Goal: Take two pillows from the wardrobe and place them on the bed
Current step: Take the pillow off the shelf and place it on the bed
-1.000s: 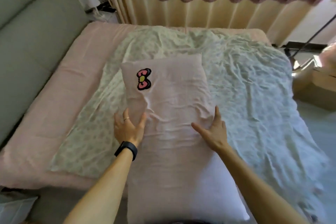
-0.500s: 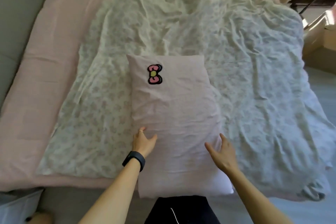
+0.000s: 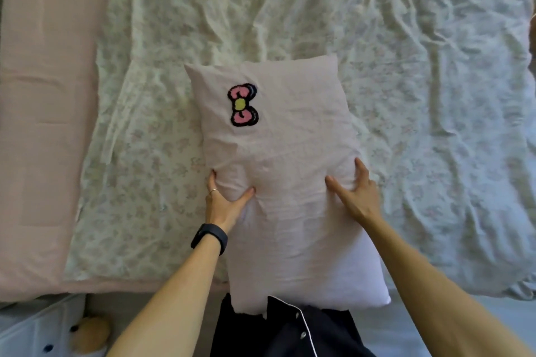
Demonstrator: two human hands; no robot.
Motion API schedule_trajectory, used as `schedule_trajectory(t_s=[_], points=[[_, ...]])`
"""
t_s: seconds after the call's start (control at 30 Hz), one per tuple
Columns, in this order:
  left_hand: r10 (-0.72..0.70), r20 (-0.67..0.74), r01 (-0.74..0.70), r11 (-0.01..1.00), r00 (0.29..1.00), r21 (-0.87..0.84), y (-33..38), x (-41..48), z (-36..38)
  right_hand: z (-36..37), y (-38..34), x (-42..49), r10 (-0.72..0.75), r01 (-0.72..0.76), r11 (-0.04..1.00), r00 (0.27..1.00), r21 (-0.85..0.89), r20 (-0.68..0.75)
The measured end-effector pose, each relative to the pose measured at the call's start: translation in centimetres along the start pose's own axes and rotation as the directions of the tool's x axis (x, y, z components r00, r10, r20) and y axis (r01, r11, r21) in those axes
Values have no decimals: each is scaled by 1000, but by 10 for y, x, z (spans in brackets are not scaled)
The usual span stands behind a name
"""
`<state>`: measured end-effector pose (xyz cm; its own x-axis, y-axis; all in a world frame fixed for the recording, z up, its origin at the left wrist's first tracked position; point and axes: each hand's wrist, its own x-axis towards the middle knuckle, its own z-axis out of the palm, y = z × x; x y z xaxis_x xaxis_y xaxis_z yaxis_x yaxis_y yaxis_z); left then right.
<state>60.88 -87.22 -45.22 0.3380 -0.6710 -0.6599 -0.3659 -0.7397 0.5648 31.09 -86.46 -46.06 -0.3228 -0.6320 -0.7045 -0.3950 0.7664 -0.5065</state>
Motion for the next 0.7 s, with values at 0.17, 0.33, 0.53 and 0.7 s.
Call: schedule_trajectory(t_s=[0.17,0.33,0.53,0.7], points=[[65,-28,-66,998,997,-24,6,-1,-27,6,-29,-30,-18,29,995,994,97,-111],[217,-159,-232,969,963,-86,20,16,-101,57,-87,-87,-54,139,965,936,224,-348],[349,-235,-379,920,907,-97,-4,75,-268,190,-188,-153,-135,254,930,908,267,-395],[258,-392,-329,936,883,-125,-66,122,-433,334,-281,-200,-262,329,904,931,272,-255]])
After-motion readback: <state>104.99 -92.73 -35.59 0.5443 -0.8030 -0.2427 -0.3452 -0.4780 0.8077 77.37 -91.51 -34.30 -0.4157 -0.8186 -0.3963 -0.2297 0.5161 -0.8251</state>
